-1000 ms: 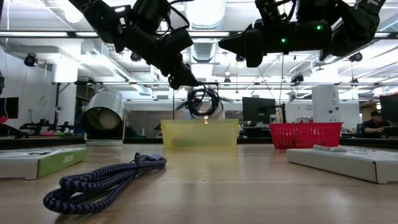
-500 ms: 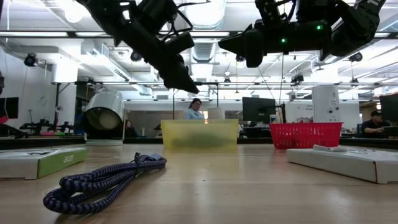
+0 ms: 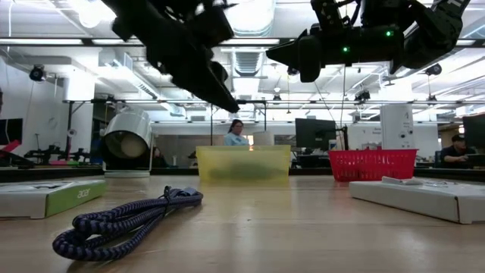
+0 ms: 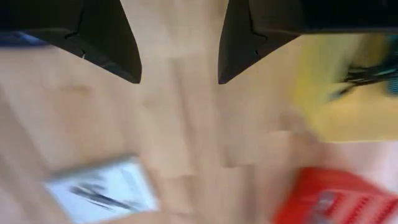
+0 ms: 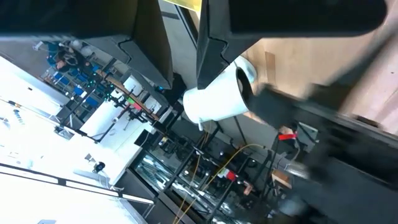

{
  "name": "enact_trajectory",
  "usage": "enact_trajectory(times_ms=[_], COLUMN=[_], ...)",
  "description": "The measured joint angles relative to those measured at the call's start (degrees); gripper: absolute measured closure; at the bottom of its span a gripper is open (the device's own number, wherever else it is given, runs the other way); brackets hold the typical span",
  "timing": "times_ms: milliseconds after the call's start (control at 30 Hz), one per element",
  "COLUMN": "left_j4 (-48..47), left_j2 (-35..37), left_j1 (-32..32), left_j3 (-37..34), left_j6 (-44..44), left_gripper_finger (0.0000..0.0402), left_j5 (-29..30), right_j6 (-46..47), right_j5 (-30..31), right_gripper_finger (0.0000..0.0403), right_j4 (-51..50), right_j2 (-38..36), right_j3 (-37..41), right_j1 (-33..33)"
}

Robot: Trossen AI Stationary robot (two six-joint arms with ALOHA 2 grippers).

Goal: Pick and place items into bin
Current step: Put the purple charger cable into the yellow bin

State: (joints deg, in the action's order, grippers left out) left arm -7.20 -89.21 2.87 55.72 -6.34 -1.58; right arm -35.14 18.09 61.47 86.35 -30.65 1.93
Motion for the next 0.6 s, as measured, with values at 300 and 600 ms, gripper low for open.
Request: enact_trajectory(times_ms=[300,600], left_j4=[0.24,0.26], left_j2=[0.0,-1.97], left_j1=[11.4,19.63], left_j3=[-0.04,-0.13], left_j6=[-4.51,-11.73], left_gripper_finger=[0.0206,0.0206], left_j5=[0.02,-0.31], right_j6=[0.05,0.49], right_j5=[-0.01,-0.01], right_gripper_finger=[0.0342,0.0343], right_j4=[0.02,0.05], right_j2=[0.0,0.0], right_j3=[0.01,0.01], right_j1=[0.0,-0.02])
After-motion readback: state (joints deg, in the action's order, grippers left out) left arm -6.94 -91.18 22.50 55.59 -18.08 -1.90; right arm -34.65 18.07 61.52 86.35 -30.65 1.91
